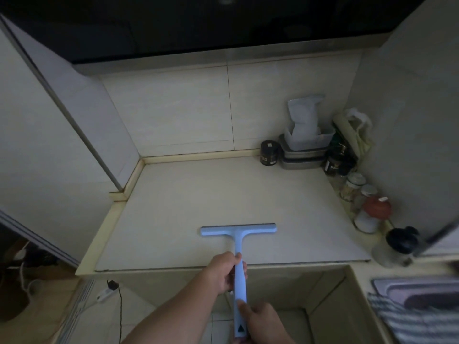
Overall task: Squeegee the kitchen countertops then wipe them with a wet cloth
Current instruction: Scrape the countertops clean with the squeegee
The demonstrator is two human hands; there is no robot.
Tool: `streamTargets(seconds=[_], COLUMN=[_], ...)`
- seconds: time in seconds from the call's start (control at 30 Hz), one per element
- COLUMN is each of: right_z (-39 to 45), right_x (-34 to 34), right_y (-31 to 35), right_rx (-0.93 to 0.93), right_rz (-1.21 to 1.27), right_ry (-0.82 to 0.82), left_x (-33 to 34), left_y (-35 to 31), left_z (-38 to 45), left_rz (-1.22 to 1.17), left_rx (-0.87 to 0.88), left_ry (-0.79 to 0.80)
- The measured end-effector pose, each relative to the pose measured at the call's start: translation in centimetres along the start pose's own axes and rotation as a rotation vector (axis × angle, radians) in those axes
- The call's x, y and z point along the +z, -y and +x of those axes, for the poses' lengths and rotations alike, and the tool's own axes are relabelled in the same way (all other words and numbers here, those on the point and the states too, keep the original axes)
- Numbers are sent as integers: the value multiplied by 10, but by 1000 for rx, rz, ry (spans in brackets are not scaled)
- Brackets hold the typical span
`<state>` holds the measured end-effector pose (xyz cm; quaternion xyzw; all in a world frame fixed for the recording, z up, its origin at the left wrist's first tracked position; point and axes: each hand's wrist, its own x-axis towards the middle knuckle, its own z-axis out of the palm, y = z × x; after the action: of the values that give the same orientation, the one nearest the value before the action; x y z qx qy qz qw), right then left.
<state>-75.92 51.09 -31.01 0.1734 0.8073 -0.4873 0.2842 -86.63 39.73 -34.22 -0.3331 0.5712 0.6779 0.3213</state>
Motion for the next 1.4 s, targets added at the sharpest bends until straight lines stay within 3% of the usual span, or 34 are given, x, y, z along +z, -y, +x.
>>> streamTargets(seconds=[0.2,0.37,0.6,0.87,1.17,1.4], right_z=[-2,17,78,157,183,152], right_x=[-22,-56,-123,-195,-193,-175], right_y=[-7,2,26,61,61,31], right_rx=[-32,-79,-56,25,110,140], right_rz=[-21,56,455,591,628,545], right_ry=[35,-49,-146,-187,-124,-92], left_x=[10,52,133,180,183,183], left_y=[4,-33,-105,-174,-193,-155], left_z=[-3,7,56,118,153,127], left_rz=[-40,-57,-82,-12,231,281], left_rx=[19,73,79,49,97,41], left_ry=[12,80,185,159,29,6])
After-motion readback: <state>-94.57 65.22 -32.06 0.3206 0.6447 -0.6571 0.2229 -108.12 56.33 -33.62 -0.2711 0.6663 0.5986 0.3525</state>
